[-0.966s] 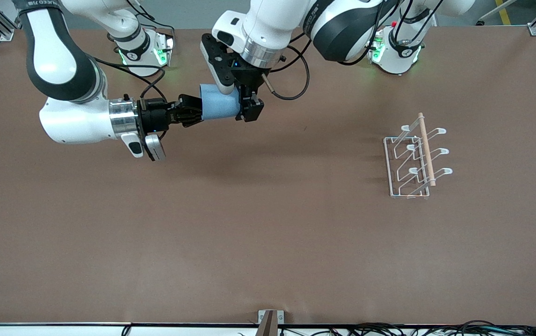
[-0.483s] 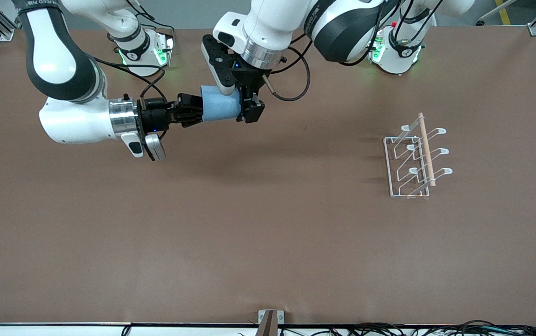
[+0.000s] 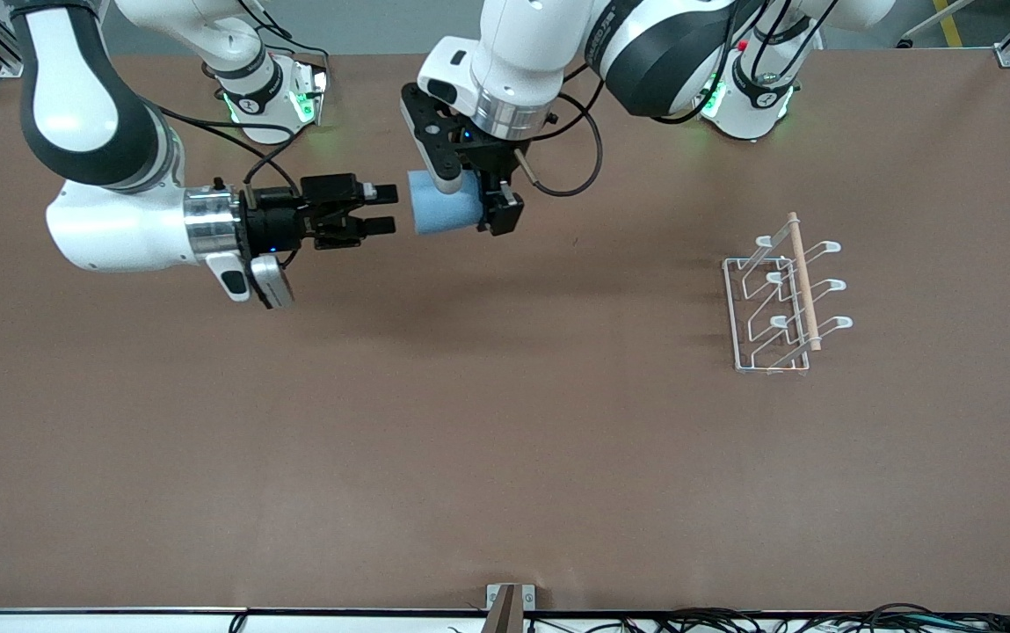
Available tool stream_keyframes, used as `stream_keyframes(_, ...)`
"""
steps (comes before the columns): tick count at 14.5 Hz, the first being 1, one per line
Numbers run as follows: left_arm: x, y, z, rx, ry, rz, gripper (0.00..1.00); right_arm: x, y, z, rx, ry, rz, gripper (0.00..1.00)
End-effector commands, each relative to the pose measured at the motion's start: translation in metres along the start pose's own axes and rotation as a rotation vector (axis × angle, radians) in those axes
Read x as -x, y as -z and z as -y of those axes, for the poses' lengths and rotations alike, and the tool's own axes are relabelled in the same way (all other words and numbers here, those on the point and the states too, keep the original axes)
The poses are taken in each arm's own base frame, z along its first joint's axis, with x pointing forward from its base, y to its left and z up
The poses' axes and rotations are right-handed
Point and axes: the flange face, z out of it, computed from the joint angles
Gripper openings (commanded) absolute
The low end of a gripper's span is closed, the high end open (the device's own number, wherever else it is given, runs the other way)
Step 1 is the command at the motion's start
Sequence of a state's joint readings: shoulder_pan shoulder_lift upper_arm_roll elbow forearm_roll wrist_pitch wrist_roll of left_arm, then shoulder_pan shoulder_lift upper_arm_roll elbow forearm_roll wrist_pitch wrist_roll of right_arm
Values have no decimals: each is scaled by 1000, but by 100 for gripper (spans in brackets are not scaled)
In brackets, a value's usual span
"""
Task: Hang cup on cup holder
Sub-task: 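Carry the cup with the left gripper while the right gripper withdraws, then lower the cup with the left gripper onto a rack hook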
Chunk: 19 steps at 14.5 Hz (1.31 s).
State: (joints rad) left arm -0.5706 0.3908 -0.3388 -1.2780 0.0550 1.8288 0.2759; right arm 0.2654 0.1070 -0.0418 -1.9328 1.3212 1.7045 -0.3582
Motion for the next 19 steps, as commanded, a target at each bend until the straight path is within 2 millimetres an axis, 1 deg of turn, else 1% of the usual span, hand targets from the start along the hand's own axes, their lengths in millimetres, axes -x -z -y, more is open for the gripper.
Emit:
stream_keyframes(1, 27, 5, 28, -41, 1, 133, 42, 3, 47, -7, 210, 44, -19, 100)
stream_keyframes(2, 38, 3, 42, -44, 2, 187, 42, 5, 71, 1, 320, 88, -67, 100)
stream_keyframes(3, 54, 5, 62, -51, 1, 242, 43, 8, 93, 7, 431, 131, -122, 100)
stream_keyframes(4, 69, 3, 78, -56, -14, 304, 43, 9, 114, 8, 500, 147, -150, 100)
stream_keyframes(5, 81, 2, 89, -69, -36, 367, 43, 9, 129, 12, 562, 167, -157, 100)
stream_keyframes(6, 94, 4, 102, -93, -54, 429, 43, 9, 149, 15, 646, 183, -164, 100)
stream_keyframes(7, 105, 4, 116, -108, -65, 478, 42, 10, 169, 22, 718, 200, -171, 100)
stream_keyframes(8, 116, 3, 128, -110, -68, 521, 42, 10, 189, 26, 751, 186, -192, 100)
stream_keyframes(9, 129, -1, 142, -128, -80, 582, 42, 14, 202, 31, 769, 164, -194, 100)
stream_keyframes(10, 141, -7, 155, -138, -102, 635, 42, 16, 216, 33, 823, 140, -192, 100)
stream_keyframes(11, 149, -10, 167, -136, -129, 662, 42, 18, 235, 40, 911, 130, -208, 100)
stream_keyframes(12, 157, -20, 171, -138, -154, 709, 42, 20, 247, 42, 985, 129, -206, 100)
stream_keyframes(13, 172, -28, 181, -157, -147, 778, 41, 21, 254, 49, 1025, 138, -213, 100)
stream_keyframes(14, 183, -35, 185, -171, -148, 849, 40, 23, 261, 51, 1055, 147, -214, 100)
stream_keyframes(15, 190, -40, 189, -187, -146, 907, 40, 26, 277, 57, 1098, 151, -234, 100)
stream_keyframes(17, 201, -53, 193, -234, -184, 1020, 41, 31, 301, 72, 1166, 155, -261, 100)
stream_keyframes(18, 205, -63, 195, -238, -204, 1056, 41, 34, 309, 84, 1170, 161, -282, 100)
stream_keyframes(19, 207, -71, 196, -248, -214, 1084, 41, 36, 308, 95, 1174, 167, -280, 100)
